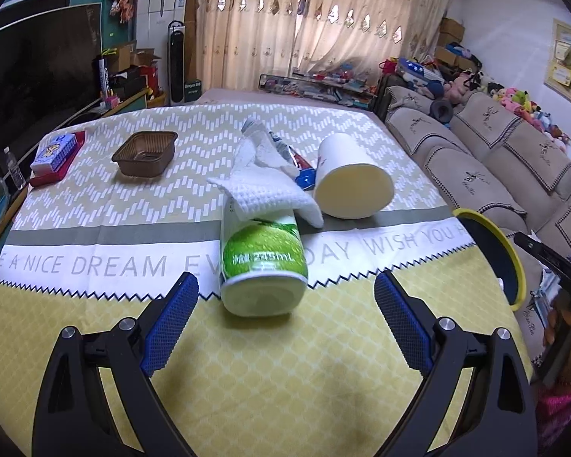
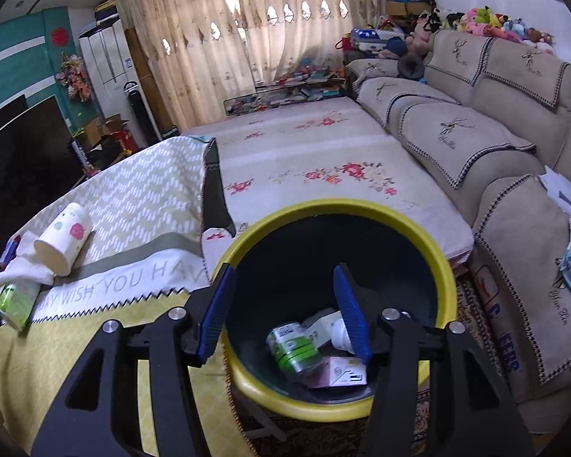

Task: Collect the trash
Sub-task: 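Drop the white bottle into the bin with the right gripper, then grasp the green drink bottle with the left gripper and lift it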

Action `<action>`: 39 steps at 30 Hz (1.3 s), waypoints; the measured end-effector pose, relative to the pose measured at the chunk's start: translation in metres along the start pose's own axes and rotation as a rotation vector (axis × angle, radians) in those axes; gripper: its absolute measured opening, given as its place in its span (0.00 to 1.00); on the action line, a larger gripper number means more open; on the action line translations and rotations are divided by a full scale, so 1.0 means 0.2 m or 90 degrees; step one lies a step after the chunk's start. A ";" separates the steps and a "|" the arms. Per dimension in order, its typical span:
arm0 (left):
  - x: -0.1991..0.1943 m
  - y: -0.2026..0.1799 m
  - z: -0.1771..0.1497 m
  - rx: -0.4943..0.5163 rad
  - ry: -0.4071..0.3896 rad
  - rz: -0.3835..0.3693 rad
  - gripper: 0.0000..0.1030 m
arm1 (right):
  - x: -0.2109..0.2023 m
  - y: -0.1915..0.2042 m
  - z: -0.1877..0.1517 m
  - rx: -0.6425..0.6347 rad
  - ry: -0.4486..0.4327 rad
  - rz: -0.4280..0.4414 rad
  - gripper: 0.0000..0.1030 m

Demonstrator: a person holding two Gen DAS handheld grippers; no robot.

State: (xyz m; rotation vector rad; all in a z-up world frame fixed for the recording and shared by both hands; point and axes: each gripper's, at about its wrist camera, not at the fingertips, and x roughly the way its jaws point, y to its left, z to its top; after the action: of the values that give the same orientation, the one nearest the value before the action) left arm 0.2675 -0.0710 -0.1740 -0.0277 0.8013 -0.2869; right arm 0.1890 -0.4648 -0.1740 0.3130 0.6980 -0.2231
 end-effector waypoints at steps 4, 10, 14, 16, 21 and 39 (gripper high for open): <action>0.07 0.00 0.02 -0.002 0.010 0.013 0.90 | 0.01 0.00 -0.01 0.004 0.005 0.012 0.51; 0.16 0.00 0.05 -0.002 0.025 0.033 0.90 | 0.03 0.00 -0.02 0.007 0.013 0.020 0.51; 0.21 0.01 0.07 -0.007 0.032 0.047 0.85 | 0.05 0.00 -0.03 0.007 0.017 0.025 0.51; 0.23 0.01 0.08 -0.014 0.039 0.050 0.81 | 0.05 0.00 -0.03 0.007 0.018 0.027 0.51; 0.28 0.03 0.08 -0.027 0.050 0.063 0.73 | 0.06 0.00 -0.04 0.006 0.023 0.032 0.51; 0.22 0.07 0.05 -0.027 0.035 0.074 0.50 | 0.01 0.05 -0.03 -0.012 0.020 0.044 0.51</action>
State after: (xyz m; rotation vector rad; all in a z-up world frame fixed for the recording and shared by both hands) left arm 0.3070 -0.0700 -0.2003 -0.0128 0.8599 -0.1616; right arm 0.1896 -0.4539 -0.1789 0.3226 0.7186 -0.1463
